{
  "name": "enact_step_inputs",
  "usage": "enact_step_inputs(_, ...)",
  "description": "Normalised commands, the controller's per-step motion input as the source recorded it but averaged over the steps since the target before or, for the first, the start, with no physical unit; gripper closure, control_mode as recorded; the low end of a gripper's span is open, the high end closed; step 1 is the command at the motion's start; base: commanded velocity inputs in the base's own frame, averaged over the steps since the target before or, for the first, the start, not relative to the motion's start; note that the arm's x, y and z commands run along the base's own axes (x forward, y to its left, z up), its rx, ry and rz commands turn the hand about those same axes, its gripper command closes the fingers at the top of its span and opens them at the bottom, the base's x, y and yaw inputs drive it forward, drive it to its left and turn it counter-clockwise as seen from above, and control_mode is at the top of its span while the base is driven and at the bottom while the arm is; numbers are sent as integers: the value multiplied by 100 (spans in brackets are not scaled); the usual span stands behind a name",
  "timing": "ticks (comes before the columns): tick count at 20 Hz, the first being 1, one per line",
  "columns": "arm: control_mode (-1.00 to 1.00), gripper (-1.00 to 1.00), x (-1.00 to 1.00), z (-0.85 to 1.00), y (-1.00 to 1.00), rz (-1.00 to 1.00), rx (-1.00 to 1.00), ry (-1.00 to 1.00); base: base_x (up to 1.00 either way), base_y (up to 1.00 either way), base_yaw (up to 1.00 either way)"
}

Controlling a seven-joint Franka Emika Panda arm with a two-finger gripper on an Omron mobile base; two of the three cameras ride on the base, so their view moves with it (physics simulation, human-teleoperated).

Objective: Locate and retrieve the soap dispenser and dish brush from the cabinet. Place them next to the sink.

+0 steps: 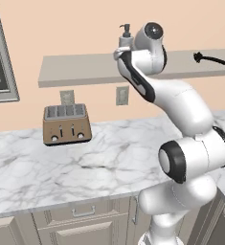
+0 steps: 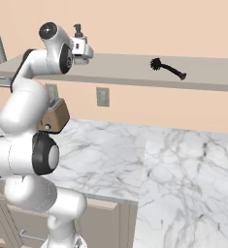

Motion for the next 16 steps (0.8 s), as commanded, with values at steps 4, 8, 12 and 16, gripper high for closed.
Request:
enact_step_inputs(4, -100, -100, 39, -8, 2, 0, 0, 0, 0, 0, 0)
enact_step_inputs(8, -100, -100, 36, -7, 4, 0, 0, 0, 0, 0, 0)
enact_step_inputs(12, -100, -100, 29, -5, 5, 0, 0, 0, 0, 0, 0)
enact_step_inputs(16, -100, -100, 27, -2, 5, 0, 0, 0, 0, 0, 0)
